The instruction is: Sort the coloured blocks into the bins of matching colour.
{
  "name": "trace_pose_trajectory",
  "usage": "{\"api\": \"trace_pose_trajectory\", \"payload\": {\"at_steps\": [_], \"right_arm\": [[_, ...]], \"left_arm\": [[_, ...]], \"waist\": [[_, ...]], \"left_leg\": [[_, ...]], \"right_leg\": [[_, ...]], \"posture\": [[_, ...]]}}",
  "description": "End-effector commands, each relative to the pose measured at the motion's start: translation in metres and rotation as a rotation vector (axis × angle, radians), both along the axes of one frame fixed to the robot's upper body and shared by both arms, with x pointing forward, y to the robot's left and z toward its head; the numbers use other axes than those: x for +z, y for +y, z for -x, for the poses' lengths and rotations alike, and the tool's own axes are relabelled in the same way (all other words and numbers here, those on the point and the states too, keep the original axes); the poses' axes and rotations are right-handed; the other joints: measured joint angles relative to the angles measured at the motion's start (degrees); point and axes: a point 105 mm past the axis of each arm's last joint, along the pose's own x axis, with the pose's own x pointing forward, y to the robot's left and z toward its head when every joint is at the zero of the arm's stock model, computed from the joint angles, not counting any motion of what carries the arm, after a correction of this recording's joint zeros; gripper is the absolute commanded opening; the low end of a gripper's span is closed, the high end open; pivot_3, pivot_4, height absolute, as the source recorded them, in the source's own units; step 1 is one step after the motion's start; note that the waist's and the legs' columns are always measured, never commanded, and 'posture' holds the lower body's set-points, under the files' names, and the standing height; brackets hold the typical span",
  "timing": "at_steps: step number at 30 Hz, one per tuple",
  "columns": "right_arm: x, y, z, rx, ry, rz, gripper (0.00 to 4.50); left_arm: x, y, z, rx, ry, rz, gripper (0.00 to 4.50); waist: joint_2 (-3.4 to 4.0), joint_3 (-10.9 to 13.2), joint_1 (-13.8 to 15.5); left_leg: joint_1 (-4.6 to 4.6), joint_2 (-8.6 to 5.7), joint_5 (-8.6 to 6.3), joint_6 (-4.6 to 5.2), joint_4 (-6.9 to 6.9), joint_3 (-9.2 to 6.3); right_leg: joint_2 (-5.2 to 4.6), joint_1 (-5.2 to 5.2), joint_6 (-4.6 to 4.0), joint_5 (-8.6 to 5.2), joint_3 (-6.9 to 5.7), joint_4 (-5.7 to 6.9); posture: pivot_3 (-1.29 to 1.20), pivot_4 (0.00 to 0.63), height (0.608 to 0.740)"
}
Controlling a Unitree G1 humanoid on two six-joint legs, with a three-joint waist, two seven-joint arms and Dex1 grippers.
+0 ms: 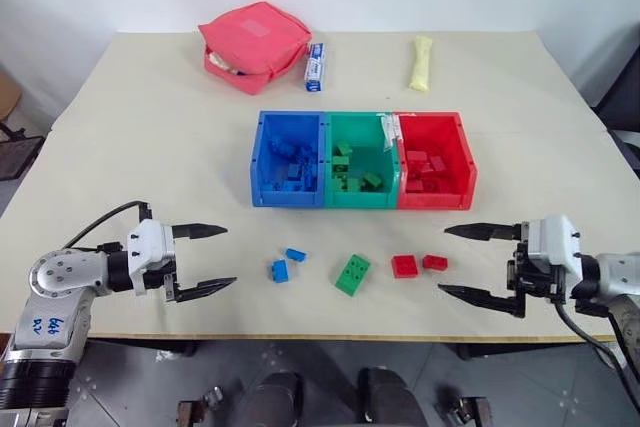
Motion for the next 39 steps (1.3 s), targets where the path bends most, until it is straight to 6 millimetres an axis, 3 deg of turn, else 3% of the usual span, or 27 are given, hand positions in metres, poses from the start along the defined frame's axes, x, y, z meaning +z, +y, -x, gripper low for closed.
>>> {"api": "trace_pose_trajectory", "payload": {"at_steps": [1,8,10,15,21,25,28,35,37,39], "right_arm": [[0.004,-0.012,0.003,-0.038,-0.037,0.007,4.5],[-0.019,-0.093,0.007,-0.287,0.016,0.149,4.5],[-0.023,-0.104,0.008,-0.321,0.044,0.176,4.5],[-0.023,-0.088,-0.006,-0.265,0.057,0.197,4.5],[-0.03,-0.045,-0.028,-0.14,0.083,0.211,4.5],[-0.042,-0.036,-0.055,-0.196,0.08,0.269,4.5],[-0.049,-0.031,-0.058,-0.192,0.105,0.272,3.96],[-0.057,-0.027,-0.052,-0.161,0.15,0.269,1.63],[-0.052,-0.026,-0.052,-0.166,0.134,0.228,0.99],[-0.032,-0.021,-0.05,-0.142,0.078,0.114,0.43]], "left_arm": [[0.014,-0.002,-0.007,0.03,-0.063,0.01,4.47],[0.01,-0.051,0.01,-0.145,0.007,0.057,4.47],[0.01,-0.065,0.015,-0.185,0.032,0.082,4.47],[0.007,-0.091,0.027,-0.284,-0.013,0.08,4.47],[0.007,-0.094,0.026,-0.291,-0.034,0.068,4.47],[0.01,-0.092,0.027,-0.289,-0.03,0.078,4.47],[0.014,-0.094,0.025,-0.276,-0.039,0.098,4.5],[0.013,-0.095,0.025,-0.269,-0.046,0.099,4.5],[0.013,-0.095,0.023,-0.257,-0.052,0.105,4.5],[0.017,-0.095,0.02,-0.234,-0.061,0.141,4.5]], "waist": [[-0.01,0.0,0.21],[-0.01,0.0,1.27],[-0.01,0.0,1.24],[0.02,-0.01,-0.19],[0.03,-0.02,-0.17],[0.03,-0.02,0.03],[0.03,-0.02,0.5],[0.03,-0.02,0.6],[0.03,-0.02,0.61],[0.03,-0.02,0.64]], "left_leg": [[0.0,0.0,0.0,0.0,0.02,-0.01],[0.1,-0.08,-0.06,0.1,0.04,0.06],[0.26,-0.07,-0.08,0.12,-0.01,0.07],[0.73,0.16,-0.12,0.03,-0.25,0.2],[0.73,0.23,-0.11,-0.03,-0.27,0.2],[0.67,0.19,-0.12,-0.02,-0.2,0.17],[0.65,0.16,-0.12,-0.02,-0.2,0.07],[0.63,0.17,-0.15,-0.03,-0.17,0.08],[0.63,0.17,-0.15,-0.03,-0.14,0.08],[0.63,0.17,-0.15,-0.03,-0.14,0.07]], "right_leg": [[0.0,0.01,0.0,0.0,-0.02,0.0],[0.0,0.15,0.03,0.01,-0.02,-0.01],[0.0,0.33,0.03,0.01,0.0,-0.1],[0.14,0.75,0.02,0.01,0.02,-0.4],[0.18,0.7,-0.01,0.0,0.0,-0.39],[0.14,0.7,-0.01,0.0,-0.01,-0.41],[0.11,0.7,-0.01,0.0,0.01,-0.42],[0.13,0.72,-0.01,0.0,-0.03,-0.45],[0.13,0.73,-0.01,0.0,-0.02,-0.44],[0.13,0.73,-0.01,0.0,-0.02,-0.44]], "posture": [[0.0,0.15,0.74],[0.0,0.15,0.74],[0.0,0.15,0.74],[0.0,0.15,0.74],[0.0,0.15,0.74],[0.0,0.15,0.74],[0.0,0.15,0.74],[0.0,0.15,0.74],[0.0,0.15,0.74],[0.0,0.15,0.74]]}}
